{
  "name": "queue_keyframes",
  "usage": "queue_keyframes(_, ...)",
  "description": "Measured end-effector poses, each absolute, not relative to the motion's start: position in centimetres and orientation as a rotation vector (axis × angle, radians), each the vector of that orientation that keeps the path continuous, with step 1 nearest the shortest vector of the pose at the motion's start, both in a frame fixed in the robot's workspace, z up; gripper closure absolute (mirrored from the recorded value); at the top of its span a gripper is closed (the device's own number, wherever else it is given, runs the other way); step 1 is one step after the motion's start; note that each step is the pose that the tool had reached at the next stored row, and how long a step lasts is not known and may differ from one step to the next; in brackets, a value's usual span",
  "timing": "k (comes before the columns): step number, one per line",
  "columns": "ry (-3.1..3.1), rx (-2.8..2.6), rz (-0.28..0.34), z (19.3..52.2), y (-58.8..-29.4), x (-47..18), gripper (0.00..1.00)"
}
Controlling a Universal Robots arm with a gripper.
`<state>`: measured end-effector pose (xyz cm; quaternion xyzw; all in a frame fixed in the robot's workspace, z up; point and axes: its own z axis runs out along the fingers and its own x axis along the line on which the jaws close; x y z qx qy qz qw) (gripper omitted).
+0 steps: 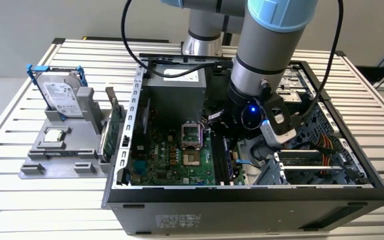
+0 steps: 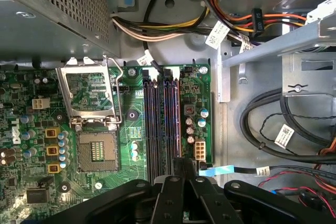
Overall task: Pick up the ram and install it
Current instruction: 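Insert the ram into the slot, then press down the ram until it locks into place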
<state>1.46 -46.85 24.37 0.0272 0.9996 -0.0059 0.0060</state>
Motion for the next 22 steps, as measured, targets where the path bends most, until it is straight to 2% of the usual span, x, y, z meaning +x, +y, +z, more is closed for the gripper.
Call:
queue_keyframes(11, 3.128, 0.081, -0.019, 24.37, -46.85, 1.46, 1.0)
queue_keyframes(22, 3.12, -0.228, -0.017, 24.32, -46.86, 1.45, 1.0)
